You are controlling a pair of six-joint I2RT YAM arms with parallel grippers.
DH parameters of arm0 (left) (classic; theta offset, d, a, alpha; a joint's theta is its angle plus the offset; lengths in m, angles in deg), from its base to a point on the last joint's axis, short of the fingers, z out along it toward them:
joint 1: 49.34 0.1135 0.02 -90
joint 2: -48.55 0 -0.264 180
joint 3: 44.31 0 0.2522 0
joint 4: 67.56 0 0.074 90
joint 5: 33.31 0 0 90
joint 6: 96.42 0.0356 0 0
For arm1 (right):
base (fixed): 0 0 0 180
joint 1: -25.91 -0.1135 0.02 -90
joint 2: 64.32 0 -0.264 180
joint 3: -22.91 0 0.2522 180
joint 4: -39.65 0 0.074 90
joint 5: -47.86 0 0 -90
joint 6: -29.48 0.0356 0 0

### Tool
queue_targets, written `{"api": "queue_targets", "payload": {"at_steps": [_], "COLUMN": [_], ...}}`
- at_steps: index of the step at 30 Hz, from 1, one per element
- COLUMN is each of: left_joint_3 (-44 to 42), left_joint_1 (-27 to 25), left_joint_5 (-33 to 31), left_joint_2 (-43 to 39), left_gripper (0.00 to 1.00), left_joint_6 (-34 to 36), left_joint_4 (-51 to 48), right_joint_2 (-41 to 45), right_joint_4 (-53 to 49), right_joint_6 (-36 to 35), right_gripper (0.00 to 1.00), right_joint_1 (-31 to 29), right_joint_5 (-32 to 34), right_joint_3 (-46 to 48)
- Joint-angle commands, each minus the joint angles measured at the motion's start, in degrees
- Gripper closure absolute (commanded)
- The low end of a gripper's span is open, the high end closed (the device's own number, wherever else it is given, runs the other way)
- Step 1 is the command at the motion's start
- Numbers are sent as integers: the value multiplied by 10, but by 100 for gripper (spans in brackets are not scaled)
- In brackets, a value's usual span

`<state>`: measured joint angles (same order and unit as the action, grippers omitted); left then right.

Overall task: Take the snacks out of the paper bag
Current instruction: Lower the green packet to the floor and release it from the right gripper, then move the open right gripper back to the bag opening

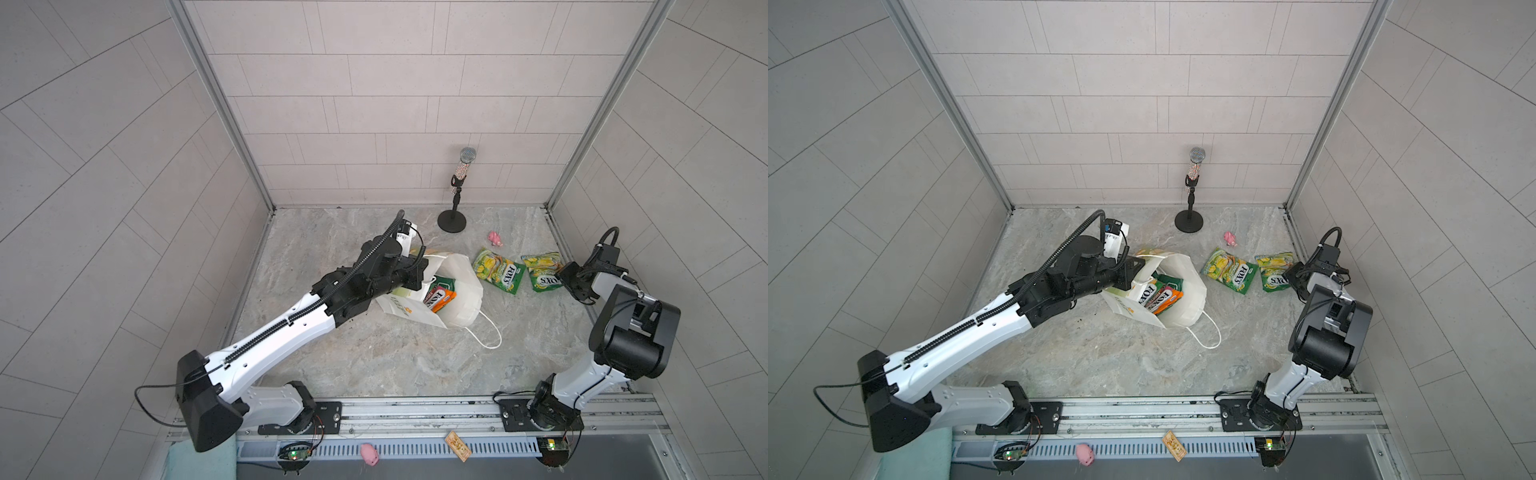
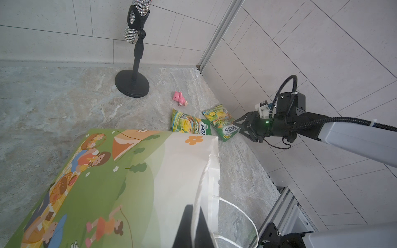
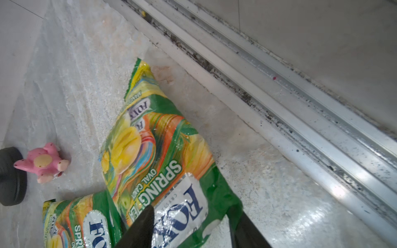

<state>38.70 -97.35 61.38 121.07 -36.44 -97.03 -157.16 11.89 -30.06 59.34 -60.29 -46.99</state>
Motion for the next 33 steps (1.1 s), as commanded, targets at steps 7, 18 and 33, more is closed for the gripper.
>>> {"api": "queue_targets", "payload": {"at_steps": [7, 18, 33], "left_joint_3": [3, 0, 0], "left_joint_1": [1, 2, 1], "left_joint_5": [1, 7, 31], "left_joint_2": [-11, -14, -9], "left_gripper": [100, 100, 100], "left_joint_6": [4, 7, 4], "left_joint_4": [2, 6, 6], "right_joint_2": [164, 332, 438], "right_joint_4": [-54, 33, -15], "right_joint_6": [-10, 85, 38], "right_gripper": [26, 29, 39], "right_joint_1": [2, -93, -353], "right_joint_5": [-26, -211, -250], "right_joint_3": [39, 129, 172]}}
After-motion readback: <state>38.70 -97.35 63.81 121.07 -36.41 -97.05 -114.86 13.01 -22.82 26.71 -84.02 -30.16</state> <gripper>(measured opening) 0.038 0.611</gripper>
